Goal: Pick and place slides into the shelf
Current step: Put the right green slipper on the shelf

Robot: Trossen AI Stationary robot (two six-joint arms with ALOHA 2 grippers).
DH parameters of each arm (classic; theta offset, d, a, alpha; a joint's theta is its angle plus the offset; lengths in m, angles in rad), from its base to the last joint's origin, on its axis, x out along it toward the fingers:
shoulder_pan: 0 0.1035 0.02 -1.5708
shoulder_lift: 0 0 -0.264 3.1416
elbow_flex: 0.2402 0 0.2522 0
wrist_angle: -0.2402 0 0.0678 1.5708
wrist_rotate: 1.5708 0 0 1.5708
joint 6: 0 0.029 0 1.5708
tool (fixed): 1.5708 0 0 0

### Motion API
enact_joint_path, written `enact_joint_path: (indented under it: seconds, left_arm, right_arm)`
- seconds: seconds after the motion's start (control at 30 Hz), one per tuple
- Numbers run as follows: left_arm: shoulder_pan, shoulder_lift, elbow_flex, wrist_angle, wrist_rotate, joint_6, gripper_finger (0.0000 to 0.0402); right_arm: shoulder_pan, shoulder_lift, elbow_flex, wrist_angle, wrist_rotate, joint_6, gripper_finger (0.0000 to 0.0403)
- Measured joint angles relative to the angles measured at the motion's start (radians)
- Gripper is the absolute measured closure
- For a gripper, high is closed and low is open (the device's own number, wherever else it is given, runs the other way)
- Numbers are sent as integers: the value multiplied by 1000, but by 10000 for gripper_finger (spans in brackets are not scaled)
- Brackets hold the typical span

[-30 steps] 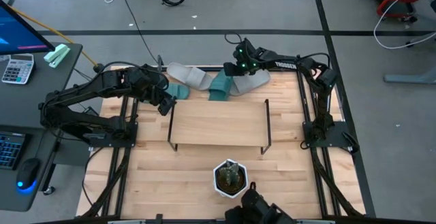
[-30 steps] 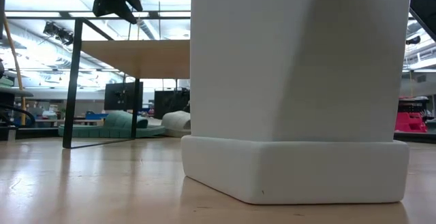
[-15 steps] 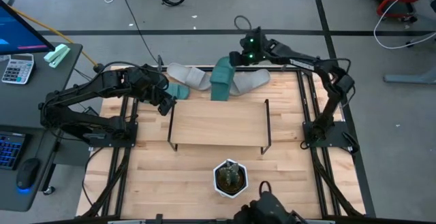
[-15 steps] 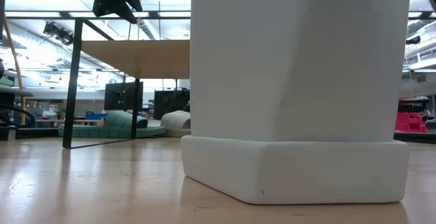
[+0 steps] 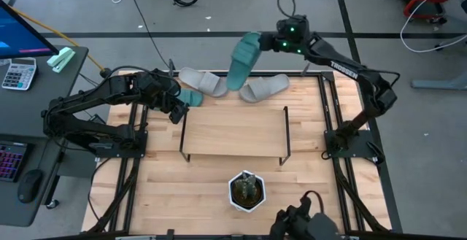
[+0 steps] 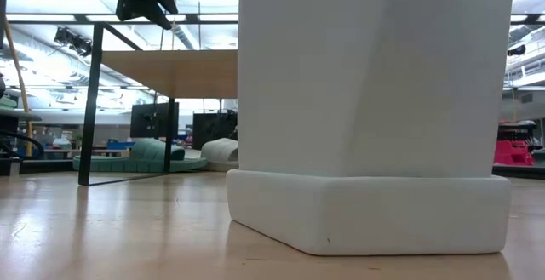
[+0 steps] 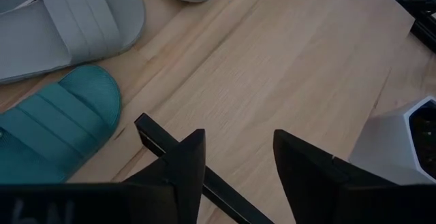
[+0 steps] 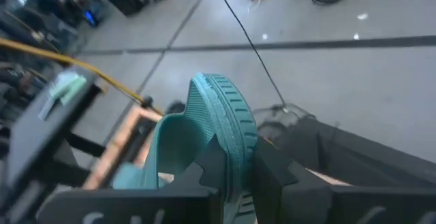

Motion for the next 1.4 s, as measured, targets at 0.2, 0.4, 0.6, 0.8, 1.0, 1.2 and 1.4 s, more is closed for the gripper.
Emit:
enact_joint_path:
  seconds: [0.2,0.4,0.6,0.8,1.0,1.2,1.4]
  left_arm:
    - [0,0,0,0,-4,18,221]
    - [0,-1,0,0,-8,44,225]
    - [-12,-35,-1,14,3,50,222]
    - [-36,-116,-1,83,5,50,227]
    - [-39,-185,-1,139,-9,52,228]
    - [-39,-224,-1,133,-19,51,226]
    - [-39,-241,0,125,-19,51,225]
  right_arm:
    - [20,-16,0,50,-64,93,359]
    - [81,4,0,102,-147,173,359]
    - [160,20,0,155,-165,216,359]
    - [229,20,0,154,-150,216,359]
    - [275,68,0,250,-144,270,359]
    - [307,138,0,311,-213,309,359]
    - [320,217,0,402,-274,360,359]
